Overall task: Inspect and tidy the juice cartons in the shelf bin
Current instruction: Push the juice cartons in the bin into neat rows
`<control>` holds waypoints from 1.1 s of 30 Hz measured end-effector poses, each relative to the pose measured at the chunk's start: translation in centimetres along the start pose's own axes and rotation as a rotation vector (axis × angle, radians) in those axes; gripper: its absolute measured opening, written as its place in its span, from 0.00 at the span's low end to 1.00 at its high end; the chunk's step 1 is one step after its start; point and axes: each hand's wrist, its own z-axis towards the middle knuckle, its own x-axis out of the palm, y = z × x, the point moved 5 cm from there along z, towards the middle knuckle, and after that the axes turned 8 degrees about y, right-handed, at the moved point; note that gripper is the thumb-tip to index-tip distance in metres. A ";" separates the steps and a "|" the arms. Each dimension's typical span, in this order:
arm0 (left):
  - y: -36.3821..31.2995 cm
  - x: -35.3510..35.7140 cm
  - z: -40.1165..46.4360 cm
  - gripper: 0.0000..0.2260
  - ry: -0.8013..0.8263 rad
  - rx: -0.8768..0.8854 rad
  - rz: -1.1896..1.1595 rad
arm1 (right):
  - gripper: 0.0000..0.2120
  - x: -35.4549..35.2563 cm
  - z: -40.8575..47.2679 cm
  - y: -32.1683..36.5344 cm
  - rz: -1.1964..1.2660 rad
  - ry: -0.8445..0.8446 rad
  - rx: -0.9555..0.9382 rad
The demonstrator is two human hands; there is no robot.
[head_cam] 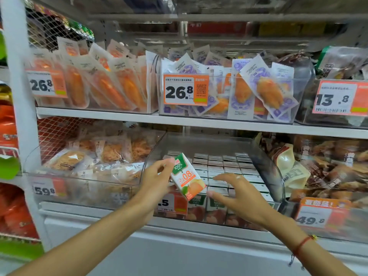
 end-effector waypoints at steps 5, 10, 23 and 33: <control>0.5 -0.9 -4.6 0.08 -0.014 -0.005 -0.014 | 0.21 1.2 -2.5 5.8 0.687 0.116 -0.052; 1.3 -1.0 -6.3 0.14 0.006 0.057 0.008 | 0.16 3.0 -3.8 8.0 0.837 0.193 -0.062; 5.2 -1.6 -5.7 0.12 0.217 -0.097 0.030 | 0.21 4.8 -3.7 5.9 0.957 0.071 0.068; 5.3 -1.0 -5.4 0.11 0.253 -0.048 0.119 | 0.23 5.0 -3.6 5.1 0.902 0.073 0.106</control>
